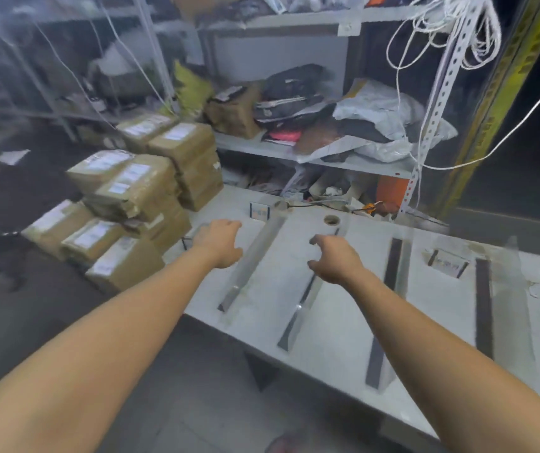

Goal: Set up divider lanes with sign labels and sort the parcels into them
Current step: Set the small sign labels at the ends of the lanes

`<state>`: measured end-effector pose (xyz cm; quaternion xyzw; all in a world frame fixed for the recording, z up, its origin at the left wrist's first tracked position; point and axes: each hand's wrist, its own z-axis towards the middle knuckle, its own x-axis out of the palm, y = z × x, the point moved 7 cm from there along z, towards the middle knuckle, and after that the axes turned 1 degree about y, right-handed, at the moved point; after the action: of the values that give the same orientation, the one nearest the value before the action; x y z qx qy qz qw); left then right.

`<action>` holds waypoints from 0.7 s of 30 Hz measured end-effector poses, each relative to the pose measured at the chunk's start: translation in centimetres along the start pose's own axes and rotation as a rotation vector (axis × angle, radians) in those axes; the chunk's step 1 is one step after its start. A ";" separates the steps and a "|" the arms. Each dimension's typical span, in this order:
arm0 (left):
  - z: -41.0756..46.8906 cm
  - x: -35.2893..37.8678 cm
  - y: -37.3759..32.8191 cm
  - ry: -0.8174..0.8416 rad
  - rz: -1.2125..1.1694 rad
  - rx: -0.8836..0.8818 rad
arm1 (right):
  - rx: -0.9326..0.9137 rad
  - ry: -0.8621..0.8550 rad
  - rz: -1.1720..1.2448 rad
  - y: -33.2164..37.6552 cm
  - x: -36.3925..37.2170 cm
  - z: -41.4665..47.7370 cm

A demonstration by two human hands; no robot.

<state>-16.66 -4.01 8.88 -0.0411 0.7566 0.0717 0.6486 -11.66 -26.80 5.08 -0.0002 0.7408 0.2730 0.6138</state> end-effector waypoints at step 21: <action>8.1 10.4 26.6 0.113 -0.172 0.024 | -0.009 0.091 0.016 23.4 16.5 12.9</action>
<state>-14.54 23.82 -1.11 -0.1020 0.7864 0.0042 0.6092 -11.83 3.86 -1.68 -0.0094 0.7668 0.2809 0.5771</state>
